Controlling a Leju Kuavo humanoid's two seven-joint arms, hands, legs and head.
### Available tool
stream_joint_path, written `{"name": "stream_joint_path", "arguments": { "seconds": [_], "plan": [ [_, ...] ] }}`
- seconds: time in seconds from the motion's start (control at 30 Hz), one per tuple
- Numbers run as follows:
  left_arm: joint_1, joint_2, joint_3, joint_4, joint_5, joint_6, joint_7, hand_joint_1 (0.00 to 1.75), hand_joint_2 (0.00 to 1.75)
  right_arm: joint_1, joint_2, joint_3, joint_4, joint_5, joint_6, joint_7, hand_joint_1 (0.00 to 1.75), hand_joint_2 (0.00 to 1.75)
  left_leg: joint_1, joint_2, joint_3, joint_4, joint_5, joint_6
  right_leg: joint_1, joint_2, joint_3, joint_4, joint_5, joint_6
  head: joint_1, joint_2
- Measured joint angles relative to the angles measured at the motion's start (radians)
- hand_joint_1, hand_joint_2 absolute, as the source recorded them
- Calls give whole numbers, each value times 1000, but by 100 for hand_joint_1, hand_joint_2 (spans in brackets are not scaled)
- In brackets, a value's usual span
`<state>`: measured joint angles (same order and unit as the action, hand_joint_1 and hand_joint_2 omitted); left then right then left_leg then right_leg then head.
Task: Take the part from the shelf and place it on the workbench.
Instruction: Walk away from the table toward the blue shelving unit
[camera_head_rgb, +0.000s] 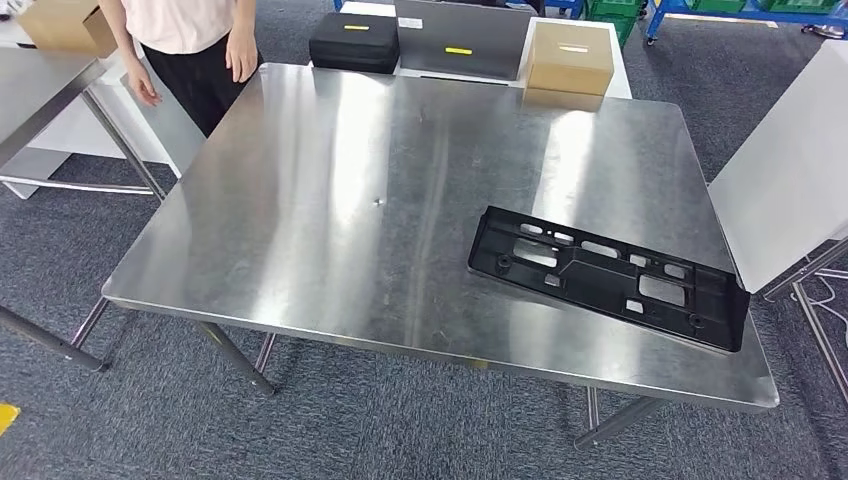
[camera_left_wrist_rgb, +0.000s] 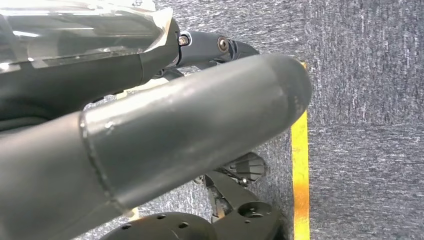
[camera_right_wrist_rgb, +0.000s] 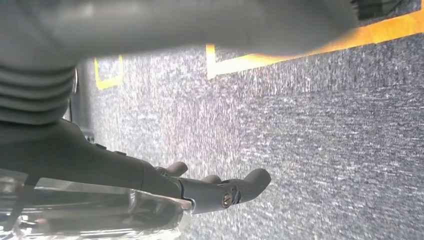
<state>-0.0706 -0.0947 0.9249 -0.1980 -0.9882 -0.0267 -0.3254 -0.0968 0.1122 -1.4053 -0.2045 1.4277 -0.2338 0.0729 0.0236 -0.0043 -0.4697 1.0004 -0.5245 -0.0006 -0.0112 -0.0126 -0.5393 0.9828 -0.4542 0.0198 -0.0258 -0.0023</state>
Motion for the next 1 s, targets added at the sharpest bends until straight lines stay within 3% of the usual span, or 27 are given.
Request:
{"name": "stream_joint_path", "arguments": {
  "seconds": [0.1,0.13,0.2,0.27,0.3,0.33,0.4,0.43,0.5,0.57,0.63,0.73,0.77,0.8,0.83,0.9,0.97,1.0],
  "plan": [
    [1,-2,2,0,1,0,-4,0,0,0,-1,6,0,-3,-8,-2,0,175,-5,3,-14,-15,8,28,1,1,-22,11,3,20,0,0],
    [1,-3,3,0,1,-1,-6,0,0,1,-2,7,0,-6,-11,-2,0,175,-6,4,-20,-18,17,41,1,2,-36,34,-13,21,2,0],
    [1,-4,5,0,1,-1,-11,0,0,2,-3,8,0,-11,-15,-3,0,175,-8,8,-36,-21,32,56,-2,5,-81,139,-81,12,4,0],
    [1,-4,7,0,1,-1,-15,0,0,4,-3,8,0,-15,-19,-6,0,175,-12,10,-54,-20,44,60,-3,5,-121,257,-137,8,5,0],
    [1,-4,7,0,1,-1,-16,0,0,5,-3,8,0,-17,-21,-8,0,175,-13,11,-61,-19,50,60,-4,5,-121,281,-140,13,5,0],
    [1,-5,7,0,1,-1,-17,0,0,5,-4,8,0,-19,-22,-10,0,175,-13,11,-68,-19,56,58,-4,5,-101,266,-128,22,5,0],
    [2,-6,8,0,1,-1,-17,0,0,5,-7,8,0,-24,-26,-14,0,175,-13,12,-77,-18,65,52,-5,4,-11,137,-86,36,5,0],
    [2,-7,8,0,1,-1,-17,0,0,4,-8,8,0,-26,-27,-16,0,175,-15,13,-80,-17,68,48,-3,3,38,63,-72,36,6,0],
    [2,-8,8,0,1,0,-18,0,0,2,-8,8,0,-32,-32,-17,0,175,-19,16,-83,-14,73,38,2,2,79,-17,-63,27,5,0],
    [1,-7,8,0,-1,1,-18,0,0,3,-7,8,0,-37,-35,-17,0,175,-21,21,-83,-11,76,29,2,7,72,-23,-61,13,4,0],
    [1,-6,8,0,-4,1,-19,0,0,4,-5,7,0,-41,-37,-17,0,175,-17,20,-93,14,54,19,-7,13,70,-25,-55,-2,3,0],
    [1,-5,8,0,-9,1,-20,0,0,5,-5,6,0,-47,-40,-17,0,175,-11,14,-159,180,-56,6,-9,22,64,-25,-42,-24,1,0],
    [2,-5,7,0,-11,1,-20,0,0,6,-4,5,0,-49,-41,-17,0,175,-10,13,-183,243,-83,3,-7,26,61,-24,-40,-27,1,0],
    [2,-4,8,0,-13,0,-20,0,0,7,-4,5,0,-51,-41,-17,0,175,-10,13,-195,277,-88,1,-6,32,59,-23,-38,-28,1,0],
    [2,-4,8,0,-15,0,-20,0,0,8,-3,3,0,-52,-42,-17,0,175,-8,12,-189,276,-73,0,-6,40,58,-22,-37,-28,1,0],
    [2,-1,8,0,-16,-1,-21,0,0,9,0,1,0,-55,-43,-17,0,175,-4,-3,-130,166,-2,3,-5,59,58,-18,-37,-26,0,0],
    [3,1,7,0,-18,-2,-23,0,0,5,3,-1,0,-57,-45,-17,0,175,3,-48,-70,52,42,6,-3,79,48,-11,-37,-22,1,0],
    [4,1,7,0,-18,-2,-23,0,0,3,4,-2,0,-57,-47,-17,0,175,4,-63,-58,25,44,8,-1,89,42,-8,-35,-17,1,0]
  ]
}}
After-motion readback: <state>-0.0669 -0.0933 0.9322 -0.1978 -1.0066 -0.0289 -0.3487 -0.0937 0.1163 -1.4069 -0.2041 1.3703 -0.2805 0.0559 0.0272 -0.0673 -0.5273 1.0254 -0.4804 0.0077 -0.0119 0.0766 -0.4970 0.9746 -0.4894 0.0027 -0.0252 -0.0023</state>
